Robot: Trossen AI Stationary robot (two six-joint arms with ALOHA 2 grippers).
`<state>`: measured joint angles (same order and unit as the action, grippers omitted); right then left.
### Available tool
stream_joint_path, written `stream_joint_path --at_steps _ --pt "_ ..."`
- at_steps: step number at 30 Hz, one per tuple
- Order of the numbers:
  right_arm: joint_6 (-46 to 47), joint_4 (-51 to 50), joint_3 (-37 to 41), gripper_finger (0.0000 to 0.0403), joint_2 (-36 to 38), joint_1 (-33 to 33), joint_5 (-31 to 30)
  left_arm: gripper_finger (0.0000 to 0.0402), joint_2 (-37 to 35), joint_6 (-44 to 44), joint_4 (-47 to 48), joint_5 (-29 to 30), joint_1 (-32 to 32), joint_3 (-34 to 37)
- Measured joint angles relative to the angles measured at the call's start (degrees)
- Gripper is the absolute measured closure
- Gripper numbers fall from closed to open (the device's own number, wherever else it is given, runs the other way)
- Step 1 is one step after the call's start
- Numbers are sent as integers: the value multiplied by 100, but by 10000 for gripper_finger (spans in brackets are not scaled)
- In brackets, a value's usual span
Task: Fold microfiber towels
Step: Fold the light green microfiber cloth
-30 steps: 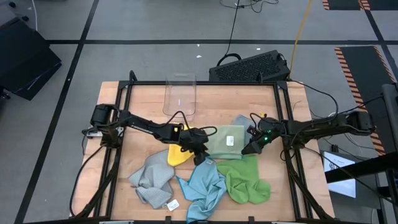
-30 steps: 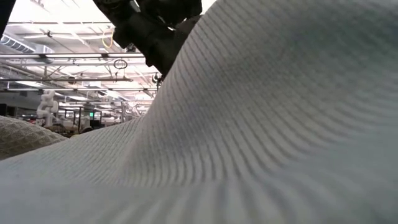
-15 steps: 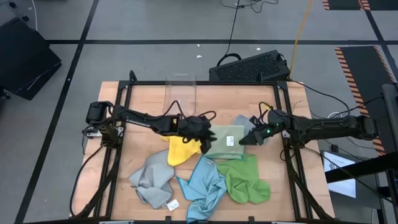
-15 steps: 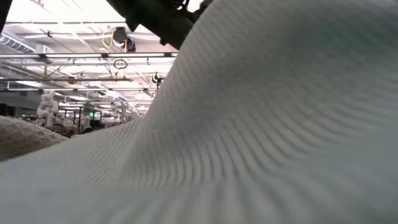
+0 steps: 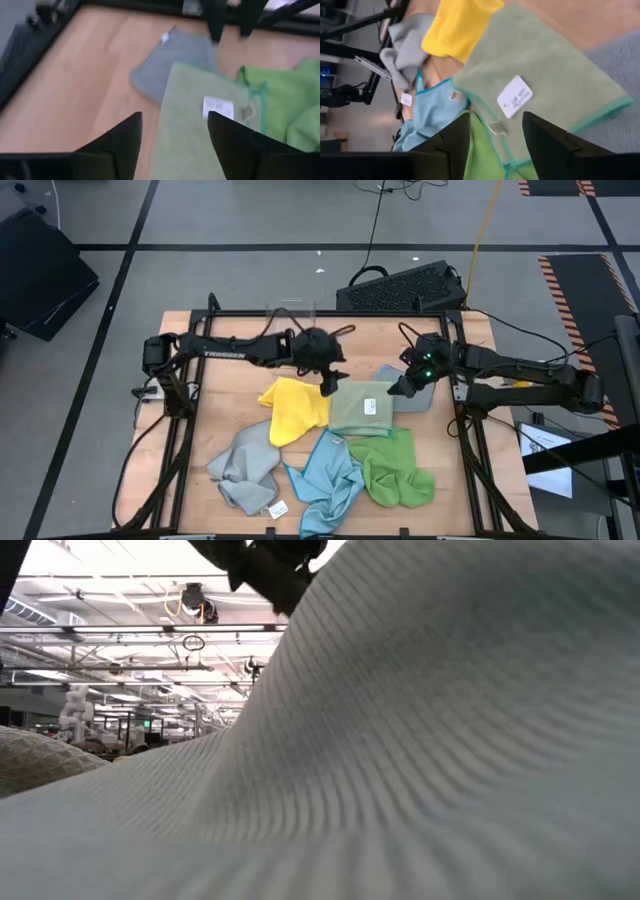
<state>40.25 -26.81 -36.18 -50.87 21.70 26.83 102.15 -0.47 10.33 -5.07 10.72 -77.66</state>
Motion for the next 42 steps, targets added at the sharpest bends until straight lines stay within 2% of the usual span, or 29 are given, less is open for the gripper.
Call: stream_joint_path --at_steps 6,11,20,26,31,42 --pt "-348 -89 -4 217 -155 326 -91 180 476 70 870 -672 188 -761" --pt "-363 -190 -7 206 -232 644 -432 183 1233 435 1437 -708 173 -1465" --pt "-955 -543 -4 202 -236 962 -77 136 2313 511 2106 -709 215 -2438" --pt "-1311 -538 -4 202 -253 996 13 148 2486 549 2814 -818 304 -2412" --pt "-1667 -429 -4 202 -254 1011 24 179 2482 620 2967 -1332 347 -2379" --pt "-2597 -431 2 202 -253 1037 24 237 2686 621 3065 -1202 247 -2371"
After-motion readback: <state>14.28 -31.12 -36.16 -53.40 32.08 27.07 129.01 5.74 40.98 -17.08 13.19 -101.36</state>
